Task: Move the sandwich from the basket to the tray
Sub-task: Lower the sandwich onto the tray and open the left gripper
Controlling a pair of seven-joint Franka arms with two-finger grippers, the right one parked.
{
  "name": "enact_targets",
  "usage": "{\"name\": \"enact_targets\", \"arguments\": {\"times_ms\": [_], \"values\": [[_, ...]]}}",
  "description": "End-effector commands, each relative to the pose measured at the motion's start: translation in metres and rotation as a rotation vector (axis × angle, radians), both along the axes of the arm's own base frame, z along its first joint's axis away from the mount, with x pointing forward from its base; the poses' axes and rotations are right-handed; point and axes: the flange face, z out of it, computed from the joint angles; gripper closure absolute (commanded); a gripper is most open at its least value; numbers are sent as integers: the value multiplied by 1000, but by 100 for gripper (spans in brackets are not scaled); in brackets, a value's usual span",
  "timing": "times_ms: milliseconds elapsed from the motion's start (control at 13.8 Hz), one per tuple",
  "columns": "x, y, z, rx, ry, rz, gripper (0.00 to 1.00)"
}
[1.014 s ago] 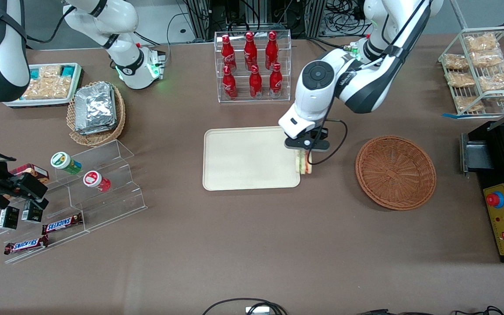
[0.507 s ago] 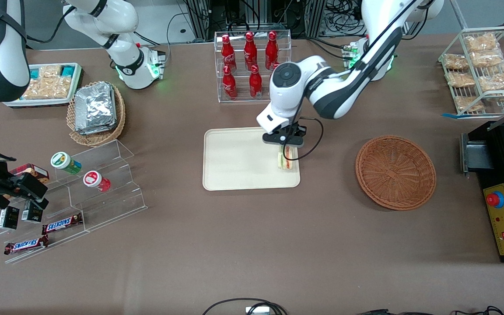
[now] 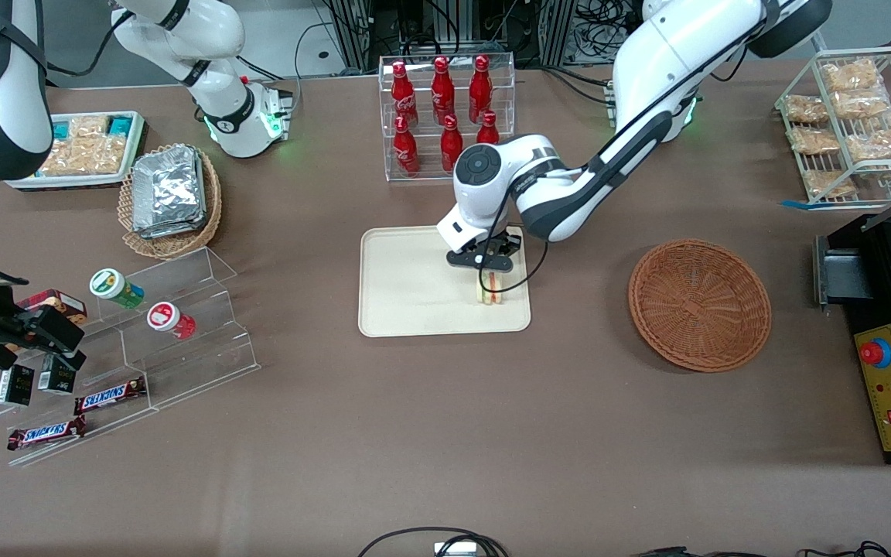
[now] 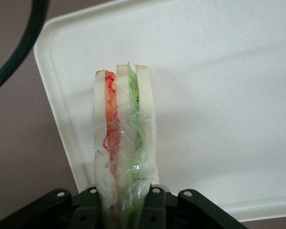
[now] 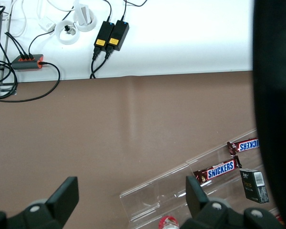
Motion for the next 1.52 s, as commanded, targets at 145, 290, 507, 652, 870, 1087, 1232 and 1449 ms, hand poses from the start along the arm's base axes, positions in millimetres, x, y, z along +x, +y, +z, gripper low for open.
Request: {"name": "enact_targets", "arguments": {"times_ms": [145, 290, 507, 652, 870, 1087, 1232, 1449], "values": [[-3, -6, -8, 14, 3, 2, 100], [-2, -5, -10, 15, 7, 6, 96], [-4, -4, -20, 20, 27, 6, 79], [-6, -5, -24, 25, 31, 42, 56], [-5, -6, -22, 30, 20, 88, 0], [6, -6, -10, 27, -1, 112, 0], [34, -6, 15, 32, -25, 157, 0], [95, 16, 54, 2, -71, 270, 0]]}}
